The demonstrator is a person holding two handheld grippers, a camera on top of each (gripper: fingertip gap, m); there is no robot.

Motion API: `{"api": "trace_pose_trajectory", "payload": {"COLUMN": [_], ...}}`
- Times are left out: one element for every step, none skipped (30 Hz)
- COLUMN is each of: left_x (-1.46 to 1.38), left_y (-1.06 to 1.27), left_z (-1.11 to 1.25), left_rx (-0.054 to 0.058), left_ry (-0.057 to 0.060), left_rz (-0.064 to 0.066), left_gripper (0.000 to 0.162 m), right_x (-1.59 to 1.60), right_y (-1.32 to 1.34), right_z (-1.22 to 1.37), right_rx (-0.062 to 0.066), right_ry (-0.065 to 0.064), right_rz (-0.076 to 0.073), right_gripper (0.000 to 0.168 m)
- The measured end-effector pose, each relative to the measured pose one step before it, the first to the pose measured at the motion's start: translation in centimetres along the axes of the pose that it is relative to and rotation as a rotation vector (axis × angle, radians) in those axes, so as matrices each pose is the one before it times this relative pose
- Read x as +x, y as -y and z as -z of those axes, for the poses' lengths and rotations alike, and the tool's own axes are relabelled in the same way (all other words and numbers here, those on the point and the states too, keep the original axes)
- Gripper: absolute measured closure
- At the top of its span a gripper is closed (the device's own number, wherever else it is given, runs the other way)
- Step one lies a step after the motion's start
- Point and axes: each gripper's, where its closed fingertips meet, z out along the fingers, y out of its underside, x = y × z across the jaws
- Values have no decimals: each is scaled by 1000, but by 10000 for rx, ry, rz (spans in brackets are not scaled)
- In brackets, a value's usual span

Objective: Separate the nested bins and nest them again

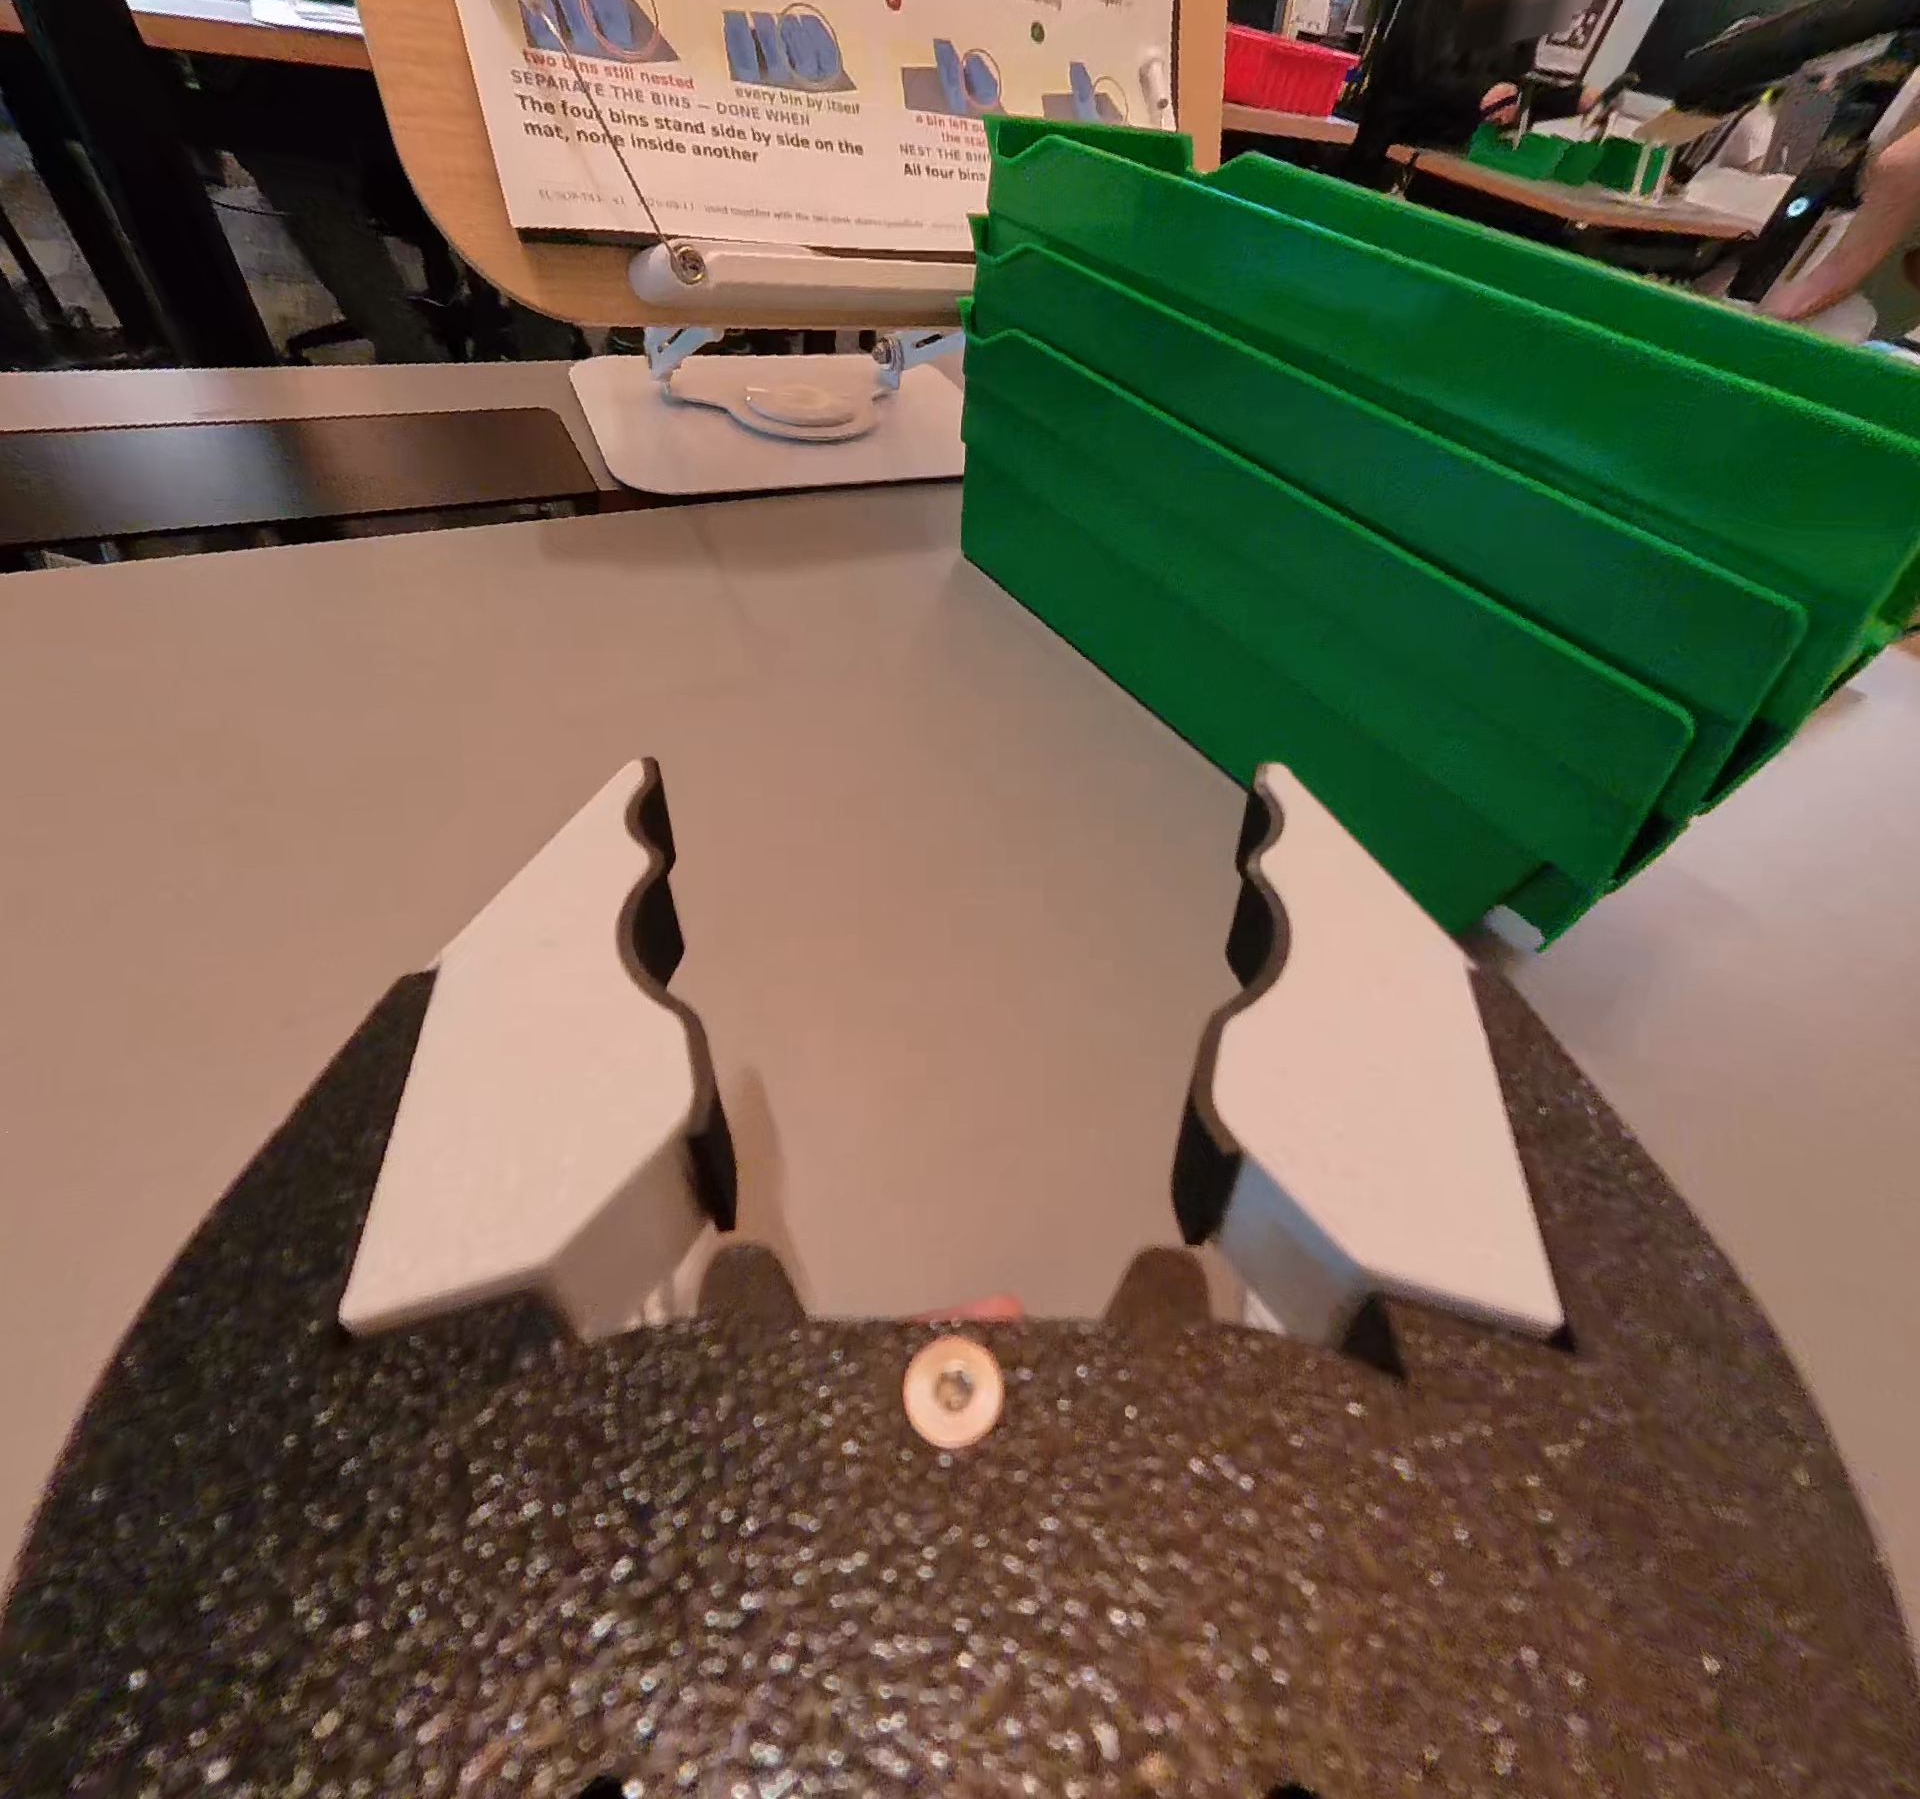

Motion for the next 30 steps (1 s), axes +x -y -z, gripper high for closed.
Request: {"api": "trace_pose_trajectory", "payload": {"left_x": [68, 61, 21, 15, 58, 28, 18, 31, 8, -21, -59, -38, 7, -1, 3, 50, 64, 57, 27, -9, -50, -66, -48, -69, -83, -76, -47, 6, 103, 136], "left_y": [-75, -62, -47, -35, -43, -54, -48, -67, -58, -38, -49, -47, -15, -13, 13, 33, 55, 63, 83, 49, 12, -57, -99, -113, -96, -61, -15, 38, 63, 133], "left_z": [-47, -40, -40, -37, -31, -34, -29, -11, -9, -2, -12, -8, -18, -1, -9, 20, 34, 62, 52, 56, 36, 24, 13, 18, 17, 38, 46, 67, 95, 115], "left_rx": [-22, -19, -4, 11, 6, -6, -8, -24, -21, 0, -4, -26, -15, -3, -8, -4, 13, 19, 29, 22, 15, -17, -46, -75, -68, -57, -36, -7, 3, 35], "left_ry": [-30, -45, -26, -38, -64, -52, -43, -39, -19, 1, 19, 10, -9, -2, 3, -11, -9, -3, 4, 13, 23, 13, -3, 11, 28, 35, 43, 26, -16, -24], "left_rz": [-39, 24, 69, 73, 68, 76, 65, 47, 25, -1, -4, -7, -16, -3, 0, -19, -35, -42, -44, -24, 0, 18, 21, 24, 21, 14, 11, -4, -19, -18], "left_gripper": [55, 55, 55, 55, 55, 55, 55, 55, 55, 55, 55, 55, 55, 55, 55, 54, 54, 54, 54, 54, 54, 54, 54, 54, 54, 54, 53, 53, 53, 53], "right_x": [70, 27, -4, 14, 31, 11, 22, 286, 541, 590, 461, 198, 89, -100, -316, -620, -1101, -1590, -2019, -2344, -2473, -2543, -2574, -2364, -2204, -2002, -1953, -2013, -1853, -1636], "right_y": [128, -82, -34, -57, 20, 56, 73, -16, -9, -18, 37, 71, 144, 185, 332, 488, 592, 694, 664, 474, 163, -140, -288, -713, -772, -1076, -1124, -947, -799, -310], "right_z": [-5, -59, -94, -90, -84, -53, -60, 19, 250, 598, 898, 1113, 1283, 1433, 1518, 1558, 1568, 1514, 1367, 1131, 822, 523, 179, -106, -348, -556, -635, -678, -593, -568], "right_rx": [59, -29, 31, 36, 73, 128, 130, 99, 97, 121, 158, 200, 275, 272, 332, 408, 471, 515, 517, 440, 302, 222, 265, 67, 103, -117, -157, -128, -148, 105], "right_ry": [33, 41, 52, 39, 46, 41, 11, -175, -366, -376, -265, -98, -66, 14, 66, 122, 278, 442, 554, 596, 560, 478, 463, 327, 250, 140, 121, 189, 89, -33], "right_rz": [-51, 15, 3, 0, -24, -15, -20, -80, -47, 40, 12, -11, -91, -129, -180, -192, -157, -156, -180, -150, -123, -26, -1, -115, -140, -92, 49, 16, 156, 256], "right_gripper": [64, 62, 58, 54, 50, 48, 45, 42, 32, 21, 15, 11, 11, 11, 10, 10, 10, 13, 20, 26, 28, 26, 24, 22, 22, 20, 20, 20, 20, 20]}}
